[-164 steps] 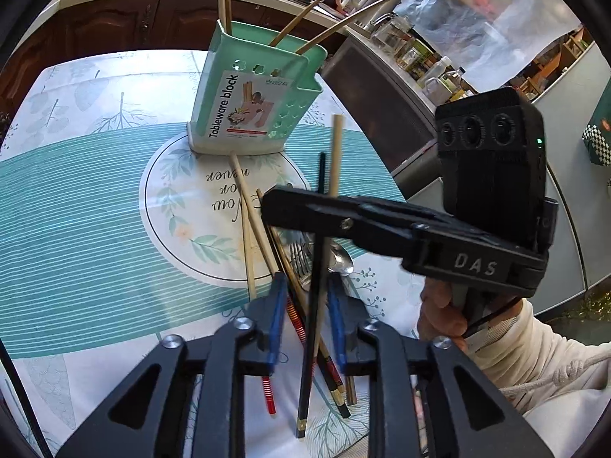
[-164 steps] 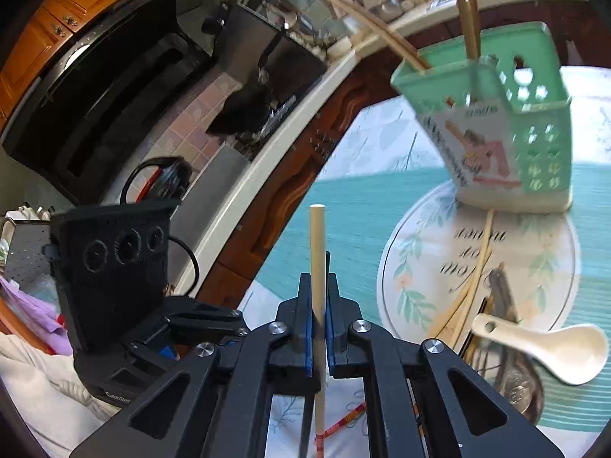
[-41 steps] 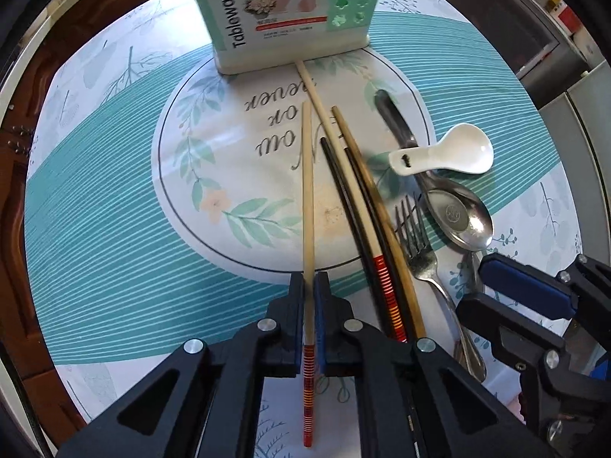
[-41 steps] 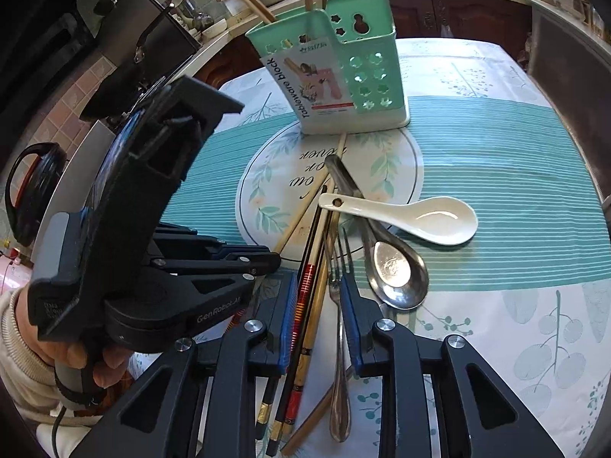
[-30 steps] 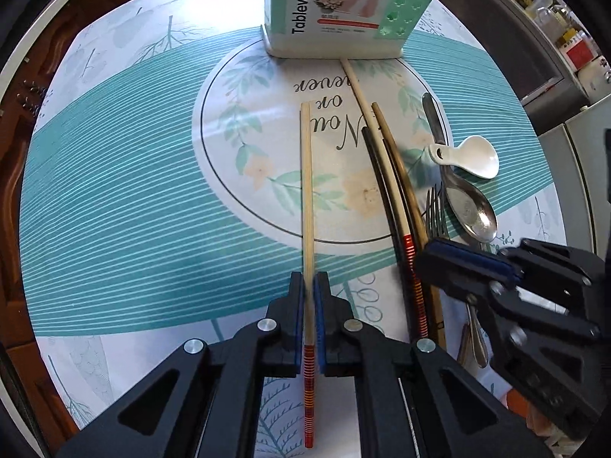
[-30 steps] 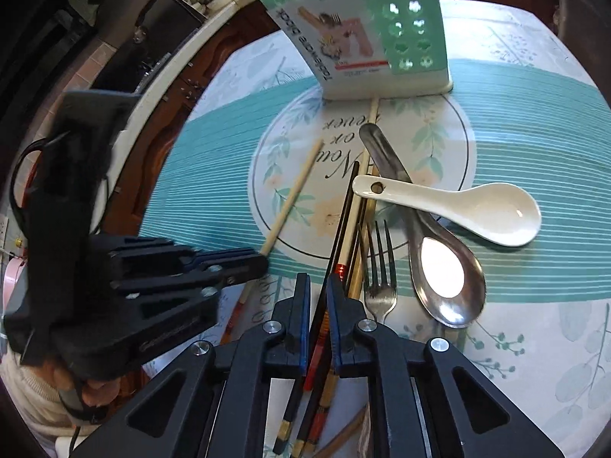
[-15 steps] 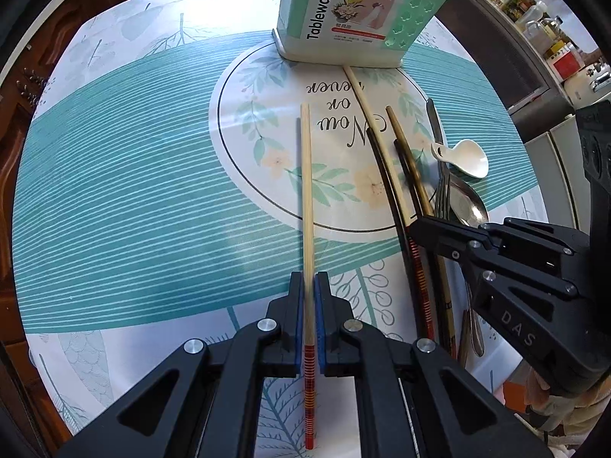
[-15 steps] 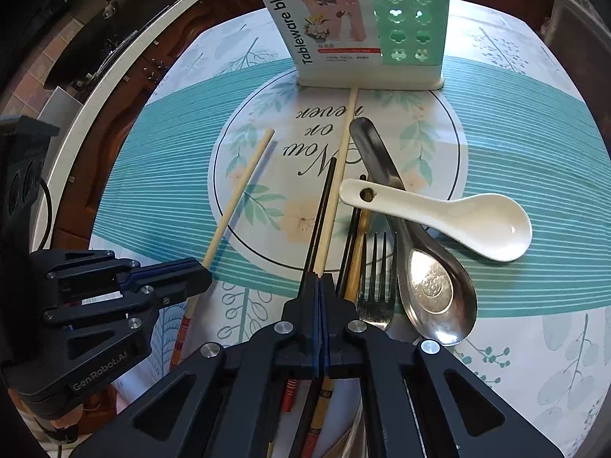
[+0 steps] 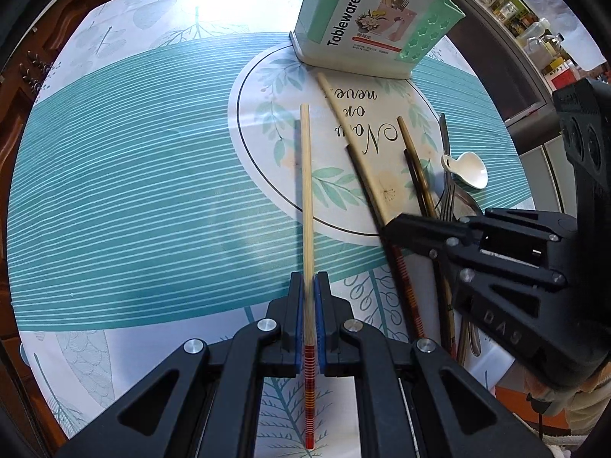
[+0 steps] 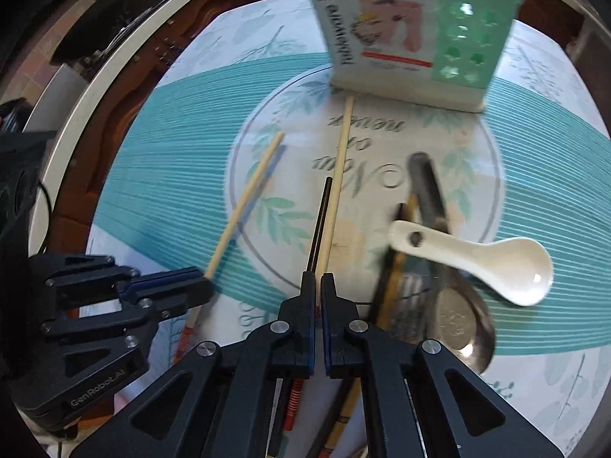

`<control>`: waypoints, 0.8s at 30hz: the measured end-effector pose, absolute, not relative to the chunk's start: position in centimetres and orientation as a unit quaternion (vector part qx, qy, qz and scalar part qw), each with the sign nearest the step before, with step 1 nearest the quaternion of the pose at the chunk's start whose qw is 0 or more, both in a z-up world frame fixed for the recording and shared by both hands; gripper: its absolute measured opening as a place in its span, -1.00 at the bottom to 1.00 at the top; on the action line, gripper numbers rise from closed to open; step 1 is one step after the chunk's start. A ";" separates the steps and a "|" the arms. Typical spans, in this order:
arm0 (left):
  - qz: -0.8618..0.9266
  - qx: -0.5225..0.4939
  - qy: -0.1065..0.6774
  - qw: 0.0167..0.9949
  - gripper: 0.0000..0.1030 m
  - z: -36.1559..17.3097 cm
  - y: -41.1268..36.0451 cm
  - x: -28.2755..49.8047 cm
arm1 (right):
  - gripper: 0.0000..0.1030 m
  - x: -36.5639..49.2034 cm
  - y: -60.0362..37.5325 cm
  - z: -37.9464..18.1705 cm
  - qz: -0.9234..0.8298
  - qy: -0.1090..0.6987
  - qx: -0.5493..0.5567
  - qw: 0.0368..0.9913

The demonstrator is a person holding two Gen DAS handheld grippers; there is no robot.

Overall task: Organize utensils
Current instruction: 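Grasp a red-striped wooden chopstick with the left tool while the right tool grasps another chopstick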

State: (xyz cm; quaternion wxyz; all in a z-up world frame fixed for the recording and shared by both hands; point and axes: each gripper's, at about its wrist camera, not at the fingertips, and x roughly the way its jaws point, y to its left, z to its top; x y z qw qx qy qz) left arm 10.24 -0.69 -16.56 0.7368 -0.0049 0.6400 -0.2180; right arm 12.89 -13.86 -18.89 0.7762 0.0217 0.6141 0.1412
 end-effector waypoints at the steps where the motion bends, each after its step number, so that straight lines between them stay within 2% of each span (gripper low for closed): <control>1: -0.219 -0.005 0.640 0.737 -0.94 -16.5 -0.6 10.2 | -0.95 12.9 -13.5 -18.9 0.153 0.618 0.019 0.771; 15: -0.212 -0.016 0.629 0.748 -0.93 -14.8 0.5 10.6 | -0.90 15.4 -13.4 -18.0 0.126 0.639 0.034 0.758; 19: -0.209 -0.022 0.631 0.747 -0.93 -14.7 1.2 10.4 | -0.76 16.3 -13.2 -18.4 0.137 0.651 0.048 0.745; 24: -0.205 -0.026 0.634 0.745 -0.93 -14.9 1.9 10.5 | -0.76 16.3 -11.4 -18.6 0.131 0.644 -0.004 0.754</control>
